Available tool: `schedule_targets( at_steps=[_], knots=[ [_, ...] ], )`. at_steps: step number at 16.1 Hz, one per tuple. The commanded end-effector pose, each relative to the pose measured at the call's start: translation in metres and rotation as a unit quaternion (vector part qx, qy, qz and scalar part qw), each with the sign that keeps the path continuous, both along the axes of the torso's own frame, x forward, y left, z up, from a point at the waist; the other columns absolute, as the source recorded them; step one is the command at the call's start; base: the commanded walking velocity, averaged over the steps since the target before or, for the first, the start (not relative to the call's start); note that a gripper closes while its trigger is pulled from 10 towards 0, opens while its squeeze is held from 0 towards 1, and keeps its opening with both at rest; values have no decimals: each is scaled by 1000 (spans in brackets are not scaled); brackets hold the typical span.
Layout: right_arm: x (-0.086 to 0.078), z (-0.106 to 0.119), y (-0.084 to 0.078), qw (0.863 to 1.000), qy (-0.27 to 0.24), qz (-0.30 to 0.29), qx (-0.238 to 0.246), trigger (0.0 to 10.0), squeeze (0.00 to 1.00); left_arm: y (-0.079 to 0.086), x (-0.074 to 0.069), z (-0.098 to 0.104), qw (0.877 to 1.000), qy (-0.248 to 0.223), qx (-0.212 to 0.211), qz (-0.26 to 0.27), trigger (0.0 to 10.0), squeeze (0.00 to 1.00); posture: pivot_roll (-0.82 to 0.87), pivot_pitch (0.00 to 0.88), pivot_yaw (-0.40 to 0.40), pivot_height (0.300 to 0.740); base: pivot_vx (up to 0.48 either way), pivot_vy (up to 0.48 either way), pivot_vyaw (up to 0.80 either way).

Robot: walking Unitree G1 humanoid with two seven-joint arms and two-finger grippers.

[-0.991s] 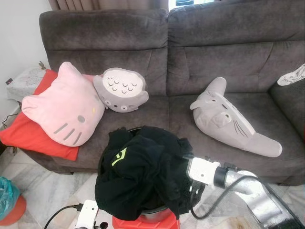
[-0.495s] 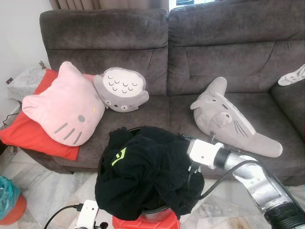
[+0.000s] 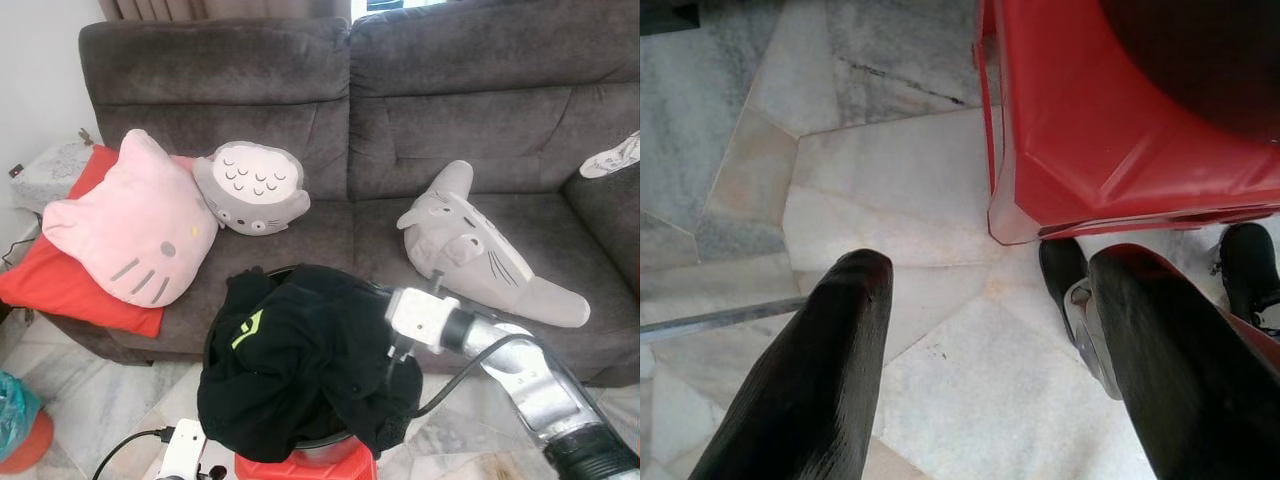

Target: Hang hanger

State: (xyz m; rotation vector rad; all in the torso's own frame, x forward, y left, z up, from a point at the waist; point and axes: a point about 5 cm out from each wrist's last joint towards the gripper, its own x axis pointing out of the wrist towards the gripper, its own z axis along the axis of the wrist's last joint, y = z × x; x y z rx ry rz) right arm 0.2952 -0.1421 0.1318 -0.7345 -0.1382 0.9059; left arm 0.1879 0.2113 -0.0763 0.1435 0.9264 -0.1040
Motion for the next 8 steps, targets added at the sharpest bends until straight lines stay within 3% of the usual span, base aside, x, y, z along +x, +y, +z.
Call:
schedule_targets(
  at_steps=[1,8],
  knots=[
    [3,12,6,1000,-18,14,5,0,0,6,-2,0,1000,-1,7,7,10000,0,-82,0,121,740,0,0,0],
    [17,49,15,998,-61,28,6,0,0,5,-1,0,1000,0,5,7,10000,0,-88,0,118,740,0,0,0]
  ],
)
